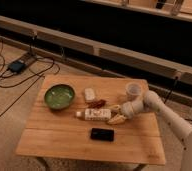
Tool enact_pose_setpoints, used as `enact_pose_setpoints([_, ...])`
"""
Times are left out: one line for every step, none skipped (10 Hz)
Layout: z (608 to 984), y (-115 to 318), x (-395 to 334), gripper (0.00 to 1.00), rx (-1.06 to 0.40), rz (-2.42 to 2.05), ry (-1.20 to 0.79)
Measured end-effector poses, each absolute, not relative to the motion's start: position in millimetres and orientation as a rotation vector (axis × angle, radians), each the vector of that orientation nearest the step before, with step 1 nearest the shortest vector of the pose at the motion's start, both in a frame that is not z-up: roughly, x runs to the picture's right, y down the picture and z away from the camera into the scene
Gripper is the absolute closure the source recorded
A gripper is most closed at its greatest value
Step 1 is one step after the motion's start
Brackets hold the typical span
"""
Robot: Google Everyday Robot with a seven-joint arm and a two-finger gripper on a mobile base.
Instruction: Stand the bottle upright
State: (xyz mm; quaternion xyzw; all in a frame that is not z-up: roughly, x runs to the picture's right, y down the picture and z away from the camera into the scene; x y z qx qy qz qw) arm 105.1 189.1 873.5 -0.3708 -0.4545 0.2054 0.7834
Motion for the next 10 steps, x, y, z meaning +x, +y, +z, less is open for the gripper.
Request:
enact_pose_setpoints([873.2,189.4,105.0,0.20,-0.801,0.443,-0.981])
enact_pose_setpoints([870.7,190.8,104.7,0.20,-0.811,0.437,-0.985])
enact_pose_setpoints([870.6,190.8,104.2,0.20,-0.811,0.437,-0.985])
enact_pose_setpoints([870.7,189.5,104.2,0.20,-0.807,0.437,-0.984])
enact_pose_setpoints([871.5,188.7,104.4,0.20,-0.804,0.439,-0.983])
enact_pose_setpoints([871.6,188.6,104.3,0.20,-0.803,0.439,-0.983])
enact_pose_setpoints([871.0,188.1,104.0,0.20,-0.803,0.437,-0.981])
enact_pose_setpoints([867.7,182.0,100.8,0.20,-0.809,0.412,-0.969])
enact_pose_setpoints([862.3,168.3,94.4,0.20,-0.808,0.385,-0.969])
enact_pose_setpoints([856.3,157.4,88.2,0.20,-0.815,0.360,-0.973])
